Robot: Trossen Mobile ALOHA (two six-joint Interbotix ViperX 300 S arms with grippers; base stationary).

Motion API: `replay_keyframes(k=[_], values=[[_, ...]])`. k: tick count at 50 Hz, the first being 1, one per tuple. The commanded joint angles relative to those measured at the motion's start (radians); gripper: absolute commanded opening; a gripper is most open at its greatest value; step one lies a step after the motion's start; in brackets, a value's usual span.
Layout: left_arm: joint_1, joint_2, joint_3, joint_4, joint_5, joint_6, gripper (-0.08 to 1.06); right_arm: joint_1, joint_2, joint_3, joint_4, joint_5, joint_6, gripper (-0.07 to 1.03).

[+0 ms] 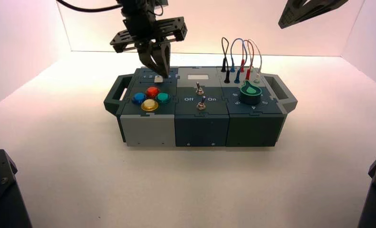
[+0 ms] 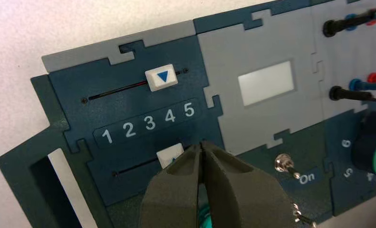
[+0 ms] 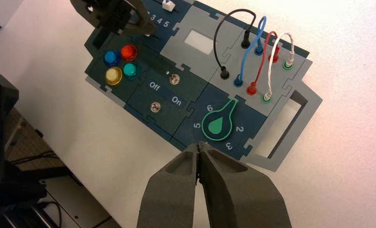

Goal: Move the bottom slider to position 1.

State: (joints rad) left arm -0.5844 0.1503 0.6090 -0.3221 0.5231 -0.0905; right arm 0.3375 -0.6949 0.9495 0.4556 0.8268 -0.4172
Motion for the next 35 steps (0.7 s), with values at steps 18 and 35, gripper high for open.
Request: replay_keyframes(k=[18, 35], values=[[-0.003, 0.008, -0.021, 0.012, -0.029, -0.006, -0.03, 0.003, -0.003, -0.014, 0.003, -0.023, -0.008, -0.02], [0.009, 0.003, -0.011, 0.023, -0.031, -0.006, -0.03, 0.003, -0.002, -0.006, 0.002, -0.031, -0.012, -0.02]])
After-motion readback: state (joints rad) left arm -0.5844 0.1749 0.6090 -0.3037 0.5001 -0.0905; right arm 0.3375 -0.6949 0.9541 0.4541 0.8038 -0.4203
